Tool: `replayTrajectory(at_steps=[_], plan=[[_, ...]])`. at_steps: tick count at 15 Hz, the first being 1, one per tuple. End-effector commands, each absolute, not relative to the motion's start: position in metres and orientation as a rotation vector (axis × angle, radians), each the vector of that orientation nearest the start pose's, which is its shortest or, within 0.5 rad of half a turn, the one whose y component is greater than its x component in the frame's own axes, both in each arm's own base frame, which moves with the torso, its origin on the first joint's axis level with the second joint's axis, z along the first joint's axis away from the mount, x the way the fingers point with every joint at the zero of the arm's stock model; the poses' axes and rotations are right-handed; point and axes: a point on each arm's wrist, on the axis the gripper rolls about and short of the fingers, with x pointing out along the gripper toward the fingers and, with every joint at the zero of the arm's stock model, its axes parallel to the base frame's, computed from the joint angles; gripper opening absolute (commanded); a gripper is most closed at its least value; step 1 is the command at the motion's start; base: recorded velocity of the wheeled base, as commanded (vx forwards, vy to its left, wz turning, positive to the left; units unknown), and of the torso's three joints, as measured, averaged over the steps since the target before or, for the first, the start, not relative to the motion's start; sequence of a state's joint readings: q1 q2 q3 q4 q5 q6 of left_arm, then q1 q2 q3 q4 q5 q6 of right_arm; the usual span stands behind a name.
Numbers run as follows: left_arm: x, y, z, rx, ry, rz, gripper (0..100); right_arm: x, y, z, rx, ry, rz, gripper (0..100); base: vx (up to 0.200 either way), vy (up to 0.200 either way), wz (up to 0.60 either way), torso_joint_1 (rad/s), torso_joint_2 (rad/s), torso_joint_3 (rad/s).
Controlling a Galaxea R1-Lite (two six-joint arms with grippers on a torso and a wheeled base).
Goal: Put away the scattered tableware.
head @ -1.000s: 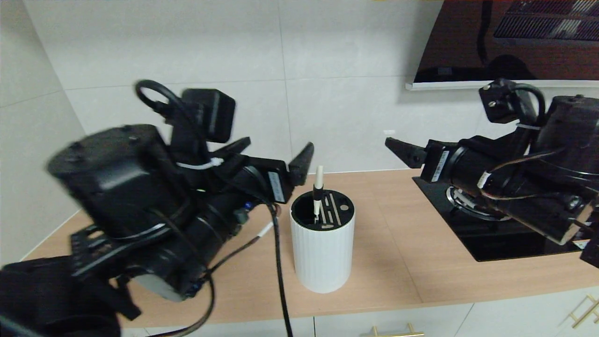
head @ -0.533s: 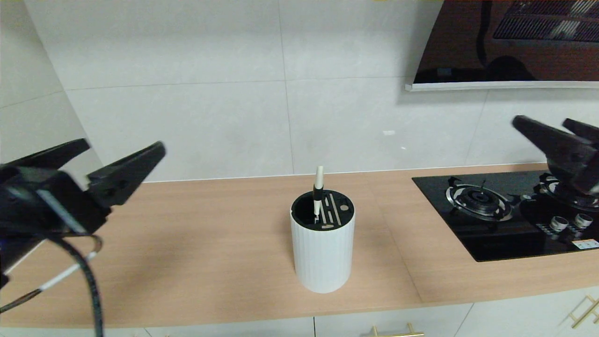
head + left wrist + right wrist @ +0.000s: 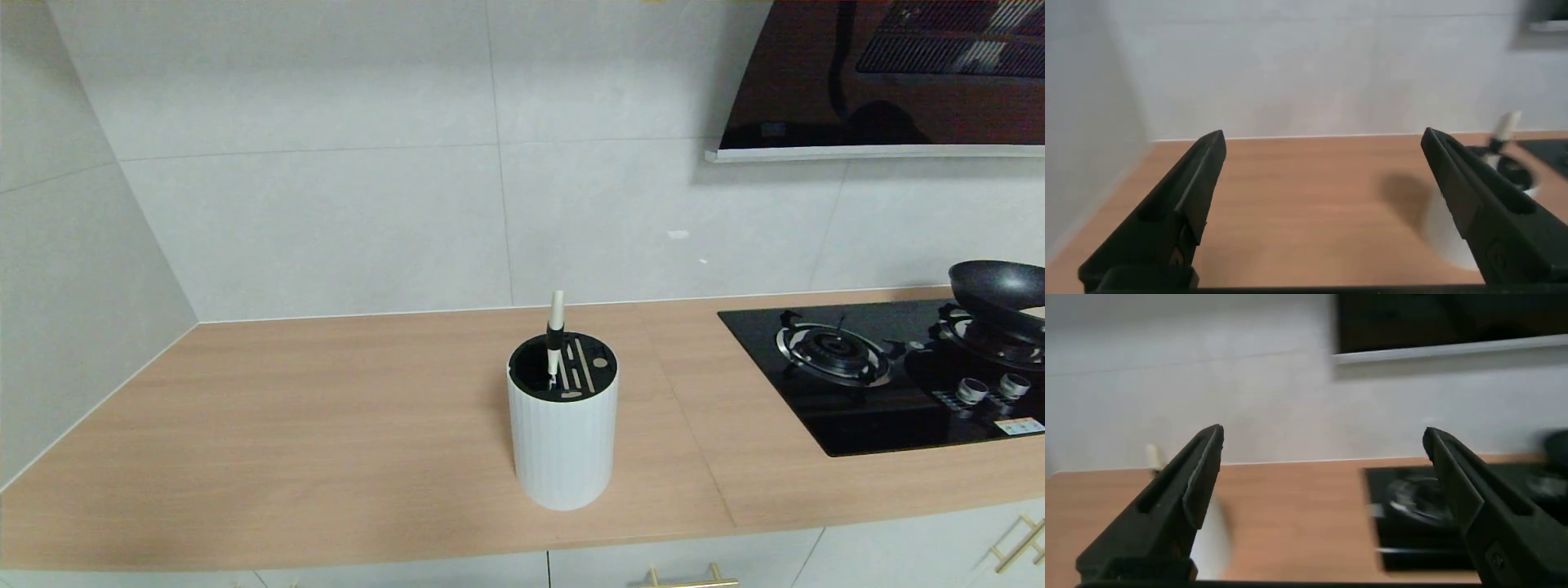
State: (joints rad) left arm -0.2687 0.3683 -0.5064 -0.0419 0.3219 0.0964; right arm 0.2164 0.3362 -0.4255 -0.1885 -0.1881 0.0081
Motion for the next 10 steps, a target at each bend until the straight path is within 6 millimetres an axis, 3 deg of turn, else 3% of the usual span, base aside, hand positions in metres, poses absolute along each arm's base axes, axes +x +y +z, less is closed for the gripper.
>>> replayTrajectory(at_steps=[1,3,5,7,8,10], plan=[[-0.058,0.013,0.184,0.127,-0.257,0.127,100,-0.06,-0.01,0.194,0.026,-0.382,-0.11,100,0.0,0.0,0.0,0.0,0.0,0.0],[-0.054,0.006,0.16,0.153,-0.226,0.237,100,-0.071,-0.004,0.185,-0.002,-0.423,-0.139,100,0.0,0.0,0.0,0.0,0.0,0.0],[-0.044,0.005,0.129,0.179,-0.17,0.236,100,-0.066,-0.002,0.169,-0.021,-0.379,-0.125,100,0.0,0.0,0.0,0.0,0.0,0.0],[-0.038,0.005,0.119,0.168,-0.165,0.251,100,-0.061,-0.003,0.161,-0.018,-0.347,-0.134,100,0.0,0.0,0.0,0.0,0.0,0.0],[-0.024,0.005,0.084,0.18,-0.061,0.232,100,-0.039,-0.002,0.123,-0.033,-0.194,-0.114,100,0.0,0.0,0.0,0.0,0.0,0.0],[-0.023,0.004,0.079,0.099,-0.03,0.169,100,-0.024,-0.002,0.085,-0.038,-0.073,-0.09,100,0.0,0.0,0.0,0.0,0.0,0.0]])
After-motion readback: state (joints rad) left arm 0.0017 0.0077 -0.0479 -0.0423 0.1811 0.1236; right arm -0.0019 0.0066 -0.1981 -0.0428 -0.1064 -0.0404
